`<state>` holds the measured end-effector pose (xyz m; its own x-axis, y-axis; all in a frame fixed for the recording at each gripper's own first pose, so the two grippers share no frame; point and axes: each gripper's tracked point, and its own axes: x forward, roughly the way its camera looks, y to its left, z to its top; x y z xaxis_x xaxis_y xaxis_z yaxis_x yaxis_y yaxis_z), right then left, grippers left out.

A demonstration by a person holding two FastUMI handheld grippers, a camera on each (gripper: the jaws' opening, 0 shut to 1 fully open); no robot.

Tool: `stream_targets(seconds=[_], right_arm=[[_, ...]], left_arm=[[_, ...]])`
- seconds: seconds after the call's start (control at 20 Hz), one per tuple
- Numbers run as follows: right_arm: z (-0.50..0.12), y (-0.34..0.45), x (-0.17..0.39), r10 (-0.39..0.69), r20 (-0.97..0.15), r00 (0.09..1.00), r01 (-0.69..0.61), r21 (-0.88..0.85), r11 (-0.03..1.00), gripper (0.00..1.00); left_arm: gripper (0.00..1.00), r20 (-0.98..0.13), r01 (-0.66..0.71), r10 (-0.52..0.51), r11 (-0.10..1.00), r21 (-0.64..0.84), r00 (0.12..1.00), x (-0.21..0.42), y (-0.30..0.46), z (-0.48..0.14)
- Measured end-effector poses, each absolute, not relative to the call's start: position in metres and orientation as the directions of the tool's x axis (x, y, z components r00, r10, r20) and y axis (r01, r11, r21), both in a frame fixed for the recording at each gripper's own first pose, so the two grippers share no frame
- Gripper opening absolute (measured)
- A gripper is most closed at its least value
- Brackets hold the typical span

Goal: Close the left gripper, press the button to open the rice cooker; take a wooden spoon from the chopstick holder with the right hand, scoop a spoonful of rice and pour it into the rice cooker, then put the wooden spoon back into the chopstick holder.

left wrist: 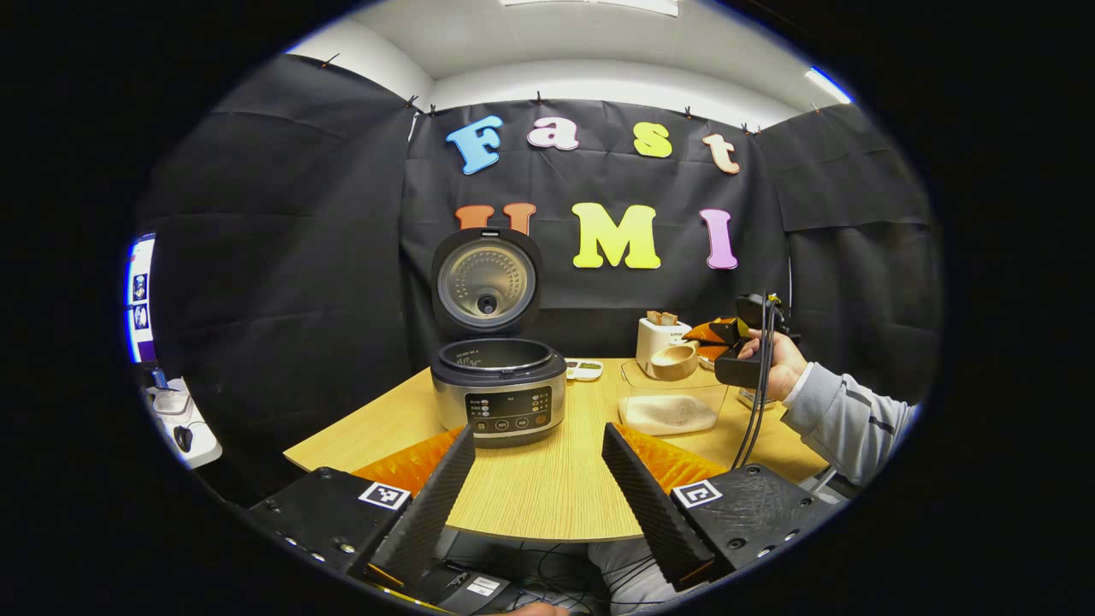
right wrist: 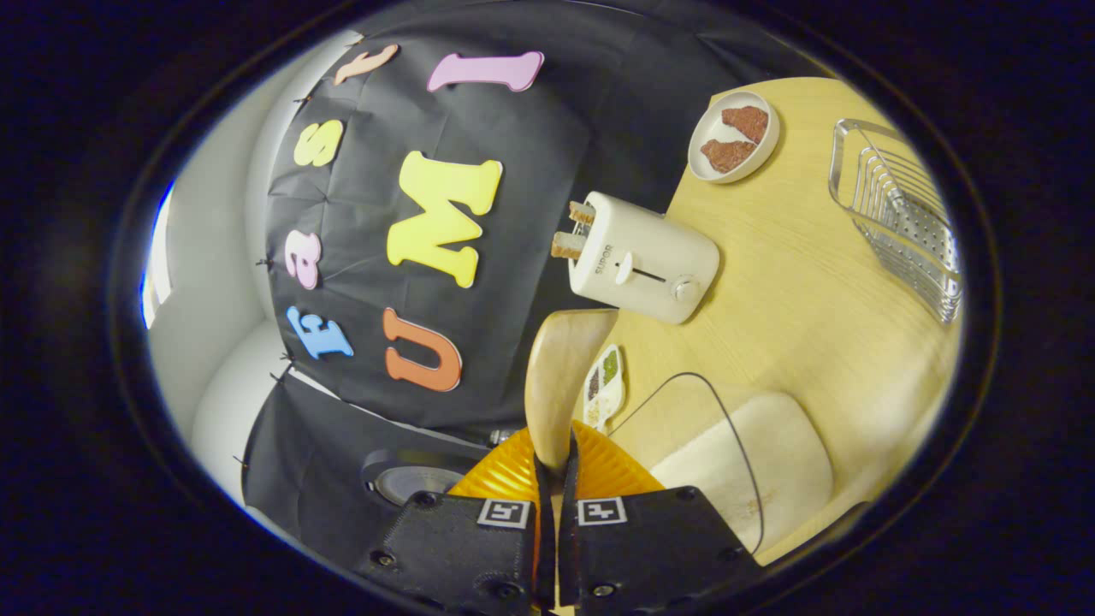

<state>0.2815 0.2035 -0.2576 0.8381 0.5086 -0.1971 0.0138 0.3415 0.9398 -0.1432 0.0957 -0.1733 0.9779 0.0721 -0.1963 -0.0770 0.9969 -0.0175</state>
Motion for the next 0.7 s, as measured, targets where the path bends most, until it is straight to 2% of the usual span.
stream_targets(seconds=[0.25,0.6,0.65,0.7], right_arm=[[-0.214,0.242,0.28,0.553,-0.128,0.823,-0.046,0.956,0.29,0.07],[-0.172,0.329,0.275,0.622,-0.131,0.772,-0.144,0.917,0.371,0.07],[-0.167,0.343,0.276,0.628,-0.127,0.768,-0.161,0.911,0.381,0.07],[-0.163,0.359,0.275,0.638,-0.129,0.76,-0.183,0.898,0.399,0.07]], left_arm=[[0.96,-0.193,-0.085,0.077,0.996,-0.035,0.978,-0.15,0.104,-0.174],[0.96,-0.181,-0.077,0.064,0.995,-0.068,0.981,-0.16,0.111,-0.173],[0.88,-0.178,-0.077,0.064,0.995,-0.067,0.982,-0.162,0.113,-0.172],[0.96,-0.174,-0.076,0.064,0.995,-0.062,0.983,-0.161,0.113,-0.172]])
